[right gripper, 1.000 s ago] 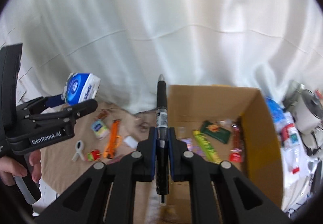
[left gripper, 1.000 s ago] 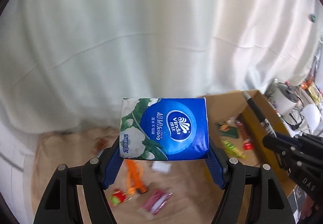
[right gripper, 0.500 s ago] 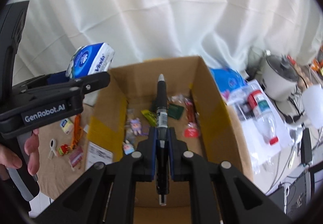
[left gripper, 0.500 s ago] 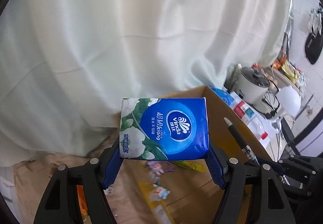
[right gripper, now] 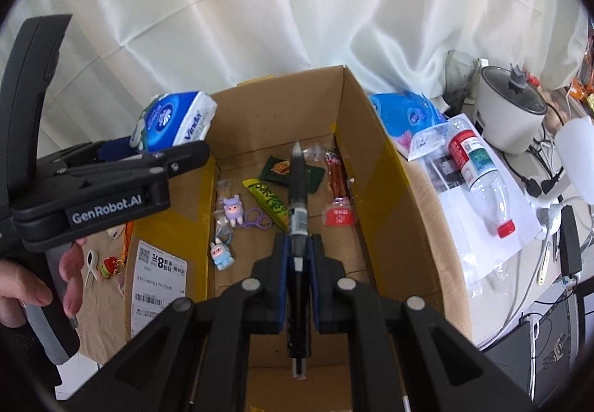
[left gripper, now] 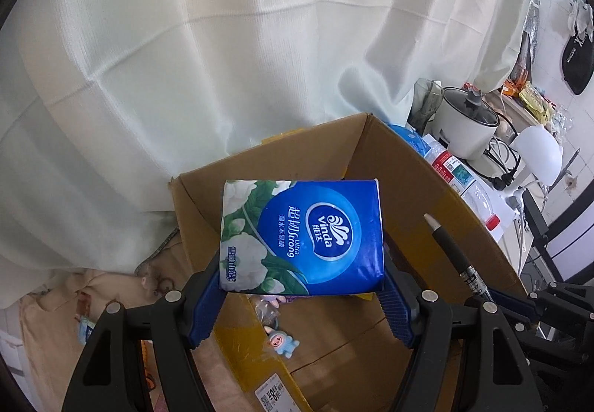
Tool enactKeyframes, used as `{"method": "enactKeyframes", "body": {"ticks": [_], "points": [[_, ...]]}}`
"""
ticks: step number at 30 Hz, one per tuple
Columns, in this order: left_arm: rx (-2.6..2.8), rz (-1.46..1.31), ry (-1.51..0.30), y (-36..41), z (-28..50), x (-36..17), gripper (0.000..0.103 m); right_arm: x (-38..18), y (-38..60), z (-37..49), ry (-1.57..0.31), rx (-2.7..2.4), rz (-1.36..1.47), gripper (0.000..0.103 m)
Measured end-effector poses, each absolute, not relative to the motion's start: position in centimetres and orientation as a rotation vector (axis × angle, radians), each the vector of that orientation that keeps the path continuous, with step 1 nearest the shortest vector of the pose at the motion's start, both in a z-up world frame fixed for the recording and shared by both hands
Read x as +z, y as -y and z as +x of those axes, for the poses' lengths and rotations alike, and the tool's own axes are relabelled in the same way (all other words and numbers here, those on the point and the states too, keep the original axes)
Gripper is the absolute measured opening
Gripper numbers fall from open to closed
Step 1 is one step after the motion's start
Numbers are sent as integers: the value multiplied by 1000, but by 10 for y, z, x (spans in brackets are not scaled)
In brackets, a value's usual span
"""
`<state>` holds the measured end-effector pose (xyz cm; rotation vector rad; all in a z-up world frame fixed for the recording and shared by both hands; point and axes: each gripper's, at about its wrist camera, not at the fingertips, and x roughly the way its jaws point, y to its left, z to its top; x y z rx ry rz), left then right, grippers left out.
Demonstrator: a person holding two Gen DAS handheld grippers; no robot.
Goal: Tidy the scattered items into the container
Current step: 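Lift and carry the pen and tissue pack in both tools over the cardboard box, then open the right tool to drop the pen while the left tool releases the tissue pack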
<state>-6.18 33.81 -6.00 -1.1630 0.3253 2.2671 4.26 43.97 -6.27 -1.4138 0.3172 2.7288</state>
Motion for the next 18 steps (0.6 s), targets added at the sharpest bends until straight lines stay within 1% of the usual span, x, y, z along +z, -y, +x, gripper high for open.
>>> {"method": "enactKeyframes", "body": {"ticks": [3,6,8,9,10,11,13,15,18], "points": [[2265,-1180,-342,-340,-63,-65,74,-64,-436,42,-283,2720,-1431,21],[2266,-1183,-354,-341,-64,-66,74,-63,-435,43,-281,2712,-1418,32],[2279,-1183,-359,-342,-65,-65,75,-62,-435,42,-273,2707,-1414,51],[2286,-1190,-371,-342,-66,-65,75,-61,-436,42,-279,2709,-1403,55],[2289,-1202,-386,-343,-67,-66,77,-61,-437,42,-281,2706,-1395,63],[2294,-1210,-395,-344,-68,-66,80,-60,-437,42,-281,2700,-1391,69],[2303,-1208,-388,-342,-69,-66,83,-59,-438,42,-285,2696,-1377,72],[2306,-1210,-347,-338,-70,-63,83,-58,-439,42,-275,2682,-1378,77],[2279,-1213,-306,-335,-73,-61,84,-57,-441,44,-282,2675,-1359,78]]}}
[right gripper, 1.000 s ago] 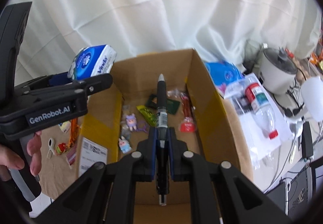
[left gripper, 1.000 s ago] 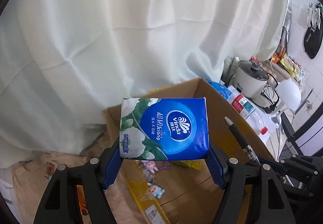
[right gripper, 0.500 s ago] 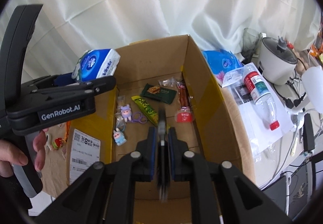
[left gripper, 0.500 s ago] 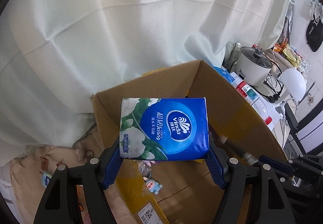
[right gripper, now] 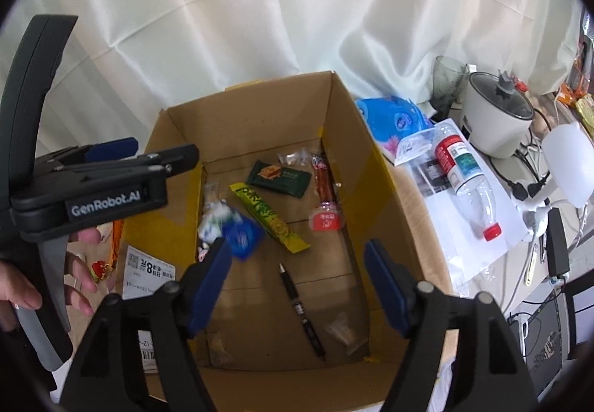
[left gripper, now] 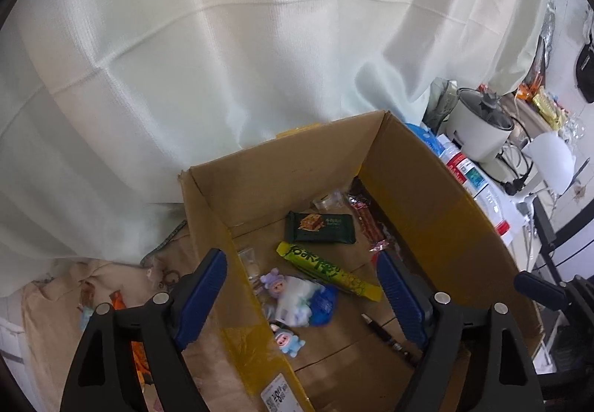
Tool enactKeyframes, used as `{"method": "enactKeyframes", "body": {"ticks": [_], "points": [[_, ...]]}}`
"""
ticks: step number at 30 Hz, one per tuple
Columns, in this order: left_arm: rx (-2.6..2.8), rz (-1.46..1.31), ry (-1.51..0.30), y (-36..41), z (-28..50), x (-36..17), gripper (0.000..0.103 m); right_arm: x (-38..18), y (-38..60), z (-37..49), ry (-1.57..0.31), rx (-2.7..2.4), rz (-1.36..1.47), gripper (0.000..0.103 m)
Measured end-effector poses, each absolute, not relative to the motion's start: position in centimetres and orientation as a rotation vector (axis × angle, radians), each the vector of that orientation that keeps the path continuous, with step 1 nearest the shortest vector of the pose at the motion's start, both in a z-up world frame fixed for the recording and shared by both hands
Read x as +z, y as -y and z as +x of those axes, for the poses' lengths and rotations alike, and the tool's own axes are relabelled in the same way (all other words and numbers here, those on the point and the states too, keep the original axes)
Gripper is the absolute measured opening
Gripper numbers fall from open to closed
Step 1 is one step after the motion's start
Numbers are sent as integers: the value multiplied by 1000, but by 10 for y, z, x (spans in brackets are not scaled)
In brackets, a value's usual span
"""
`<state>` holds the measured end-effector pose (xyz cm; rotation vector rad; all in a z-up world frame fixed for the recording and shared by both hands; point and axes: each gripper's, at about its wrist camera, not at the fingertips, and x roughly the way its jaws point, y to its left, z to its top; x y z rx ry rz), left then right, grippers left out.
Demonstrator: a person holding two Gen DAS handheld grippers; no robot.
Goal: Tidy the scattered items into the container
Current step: 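Open the right tool to drop the pen while the left tool releases the tissue pack, then move the right tool to the red snack pack while the left tool approaches the white clip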
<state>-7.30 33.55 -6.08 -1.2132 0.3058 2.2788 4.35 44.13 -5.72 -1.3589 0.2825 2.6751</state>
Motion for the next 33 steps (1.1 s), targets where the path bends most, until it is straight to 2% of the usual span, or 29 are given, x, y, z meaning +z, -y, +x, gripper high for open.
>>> {"method": "enactKeyframes", "body": {"ticks": [16,33], "points": [[2287,-1227,-299,-300,-67,-54,84,-40,-417,40,-228,2742,-1320,78],[2599,-1346,-124,-91,-72,-55,84,-13,-272,3,-20,3028,-1347,78]]}}
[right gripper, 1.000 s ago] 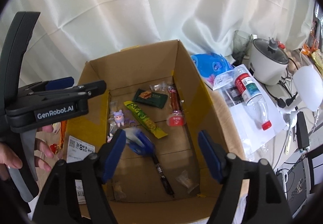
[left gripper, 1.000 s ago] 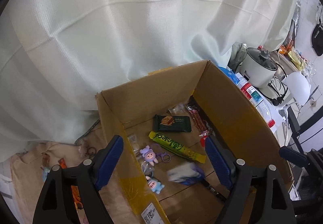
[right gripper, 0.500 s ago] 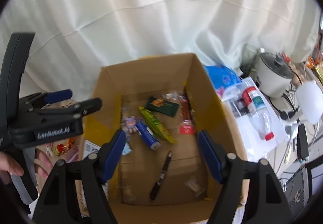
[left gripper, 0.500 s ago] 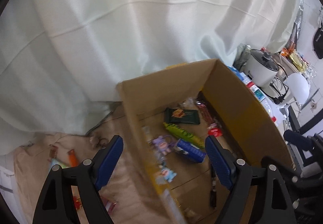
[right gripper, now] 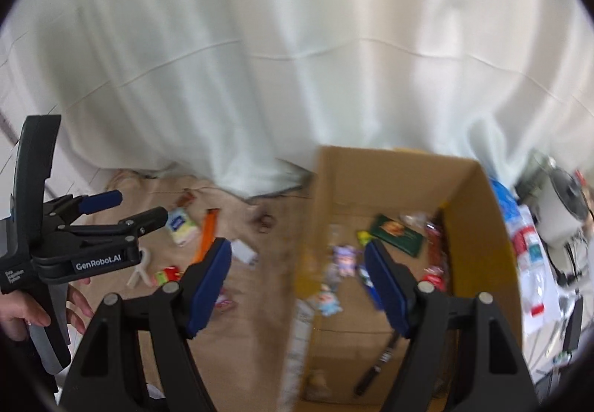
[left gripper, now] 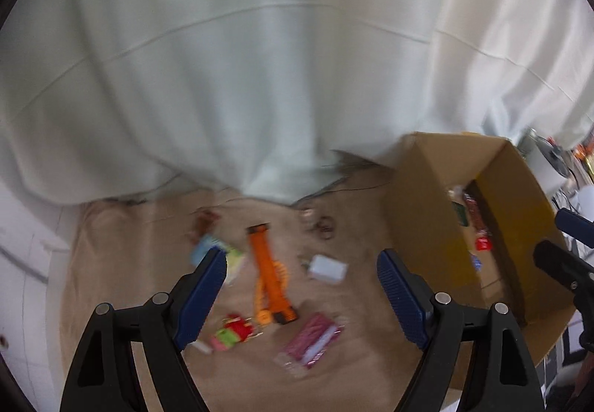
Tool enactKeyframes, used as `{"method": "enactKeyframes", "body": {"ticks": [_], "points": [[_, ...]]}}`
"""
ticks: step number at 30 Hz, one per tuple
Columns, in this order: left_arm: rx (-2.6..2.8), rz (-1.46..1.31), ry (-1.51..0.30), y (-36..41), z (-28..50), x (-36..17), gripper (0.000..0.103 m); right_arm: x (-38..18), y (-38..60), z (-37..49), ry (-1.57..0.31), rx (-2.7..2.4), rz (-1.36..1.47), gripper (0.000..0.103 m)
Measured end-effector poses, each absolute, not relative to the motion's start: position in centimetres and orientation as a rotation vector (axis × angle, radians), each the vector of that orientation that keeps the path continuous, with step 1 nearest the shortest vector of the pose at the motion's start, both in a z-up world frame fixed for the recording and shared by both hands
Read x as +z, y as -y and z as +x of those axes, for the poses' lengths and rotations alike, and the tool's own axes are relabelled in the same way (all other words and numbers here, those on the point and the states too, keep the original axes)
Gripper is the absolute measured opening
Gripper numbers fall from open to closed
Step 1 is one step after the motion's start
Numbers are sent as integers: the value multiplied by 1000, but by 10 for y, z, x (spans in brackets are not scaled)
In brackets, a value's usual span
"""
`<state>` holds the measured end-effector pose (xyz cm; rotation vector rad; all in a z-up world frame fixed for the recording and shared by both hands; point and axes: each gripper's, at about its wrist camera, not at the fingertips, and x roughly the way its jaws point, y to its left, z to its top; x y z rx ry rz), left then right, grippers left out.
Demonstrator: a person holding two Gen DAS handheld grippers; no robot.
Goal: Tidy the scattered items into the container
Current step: 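Move the right tool to the red snack pack while the left tool approaches the white clip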
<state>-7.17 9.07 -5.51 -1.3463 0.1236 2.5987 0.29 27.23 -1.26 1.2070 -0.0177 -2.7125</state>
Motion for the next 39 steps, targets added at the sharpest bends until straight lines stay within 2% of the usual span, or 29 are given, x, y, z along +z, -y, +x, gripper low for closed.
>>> {"method": "enactKeyframes", "body": {"ticks": [6,14,30,36,39], "points": [[2685,-1410,-62,-26,-66,-66,84,-21,-218,-6,-56,-2604,1210,78],[2719,-1511,21,23,-48,-94,84,-57,-171,-5,-150,-2474,1290,78],[2672,-1739,116,65,-39,-195,84,-130,-142,-4,-196,-2391,1446,78],[2699,-1760,288,80,-58,-225,84,-152,-140,-12,-178,-2410,1468,78],[2691,-1790,286,80,-68,-238,84,-162,-142,-16,-175,-2416,1494,78]]}}
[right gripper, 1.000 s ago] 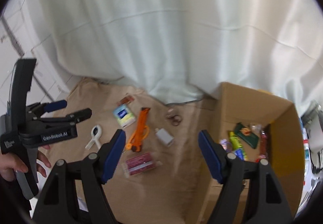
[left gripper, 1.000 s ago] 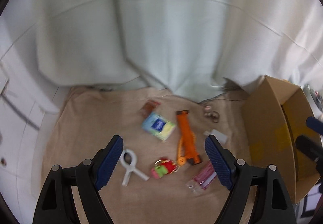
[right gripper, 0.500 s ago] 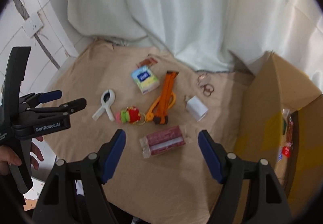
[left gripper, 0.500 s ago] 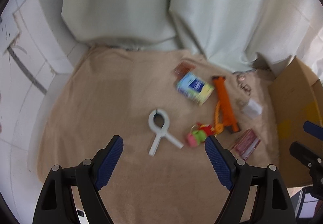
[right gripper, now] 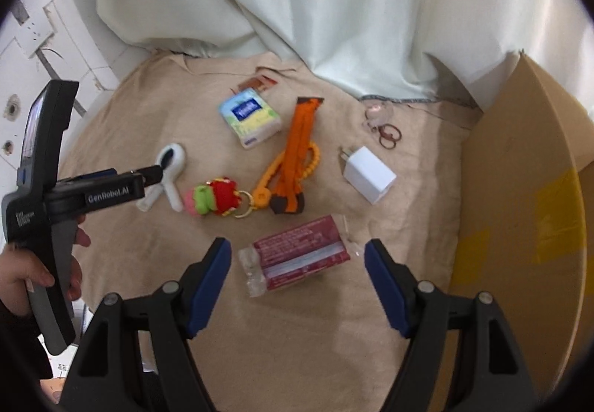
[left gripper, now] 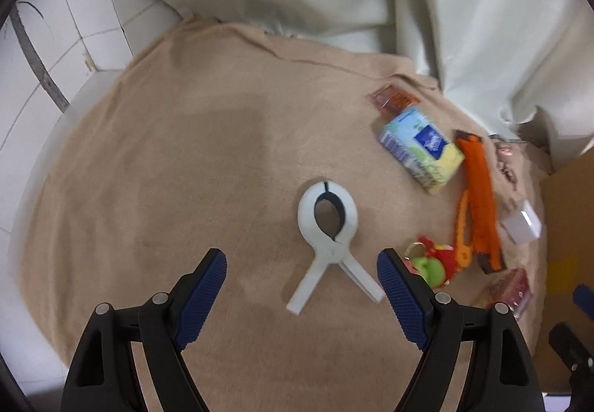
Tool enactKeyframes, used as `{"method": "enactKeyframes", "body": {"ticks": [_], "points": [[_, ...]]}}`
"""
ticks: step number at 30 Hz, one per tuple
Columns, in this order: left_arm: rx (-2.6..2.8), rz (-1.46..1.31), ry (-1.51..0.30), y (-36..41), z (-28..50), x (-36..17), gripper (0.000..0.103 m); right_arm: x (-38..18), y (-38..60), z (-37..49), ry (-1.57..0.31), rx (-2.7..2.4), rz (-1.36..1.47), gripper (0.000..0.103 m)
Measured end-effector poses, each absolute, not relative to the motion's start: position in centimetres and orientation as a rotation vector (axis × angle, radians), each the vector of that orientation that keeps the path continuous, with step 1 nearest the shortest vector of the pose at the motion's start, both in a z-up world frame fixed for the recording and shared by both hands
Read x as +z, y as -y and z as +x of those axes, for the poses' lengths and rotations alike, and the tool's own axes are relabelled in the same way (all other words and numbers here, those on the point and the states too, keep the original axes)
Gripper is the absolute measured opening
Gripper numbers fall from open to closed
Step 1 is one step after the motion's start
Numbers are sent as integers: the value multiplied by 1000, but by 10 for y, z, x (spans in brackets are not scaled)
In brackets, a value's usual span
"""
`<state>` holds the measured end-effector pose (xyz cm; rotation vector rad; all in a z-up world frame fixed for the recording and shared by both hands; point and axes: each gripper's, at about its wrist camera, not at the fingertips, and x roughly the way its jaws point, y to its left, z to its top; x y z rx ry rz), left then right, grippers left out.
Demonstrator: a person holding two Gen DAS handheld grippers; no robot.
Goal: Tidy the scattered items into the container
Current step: 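Move the right tool to the red snack pack while the left tool approaches the white clip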
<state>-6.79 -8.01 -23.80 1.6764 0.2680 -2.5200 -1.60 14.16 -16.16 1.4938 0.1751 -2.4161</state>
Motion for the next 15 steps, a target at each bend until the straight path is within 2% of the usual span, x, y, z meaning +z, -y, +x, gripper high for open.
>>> {"method": "enactKeyframes", "body": {"ticks": [15], "points": [[-2471,1675,-191,64,-101,-274,84,-178,-148,-24,-159,-2392,1505,78]]}}
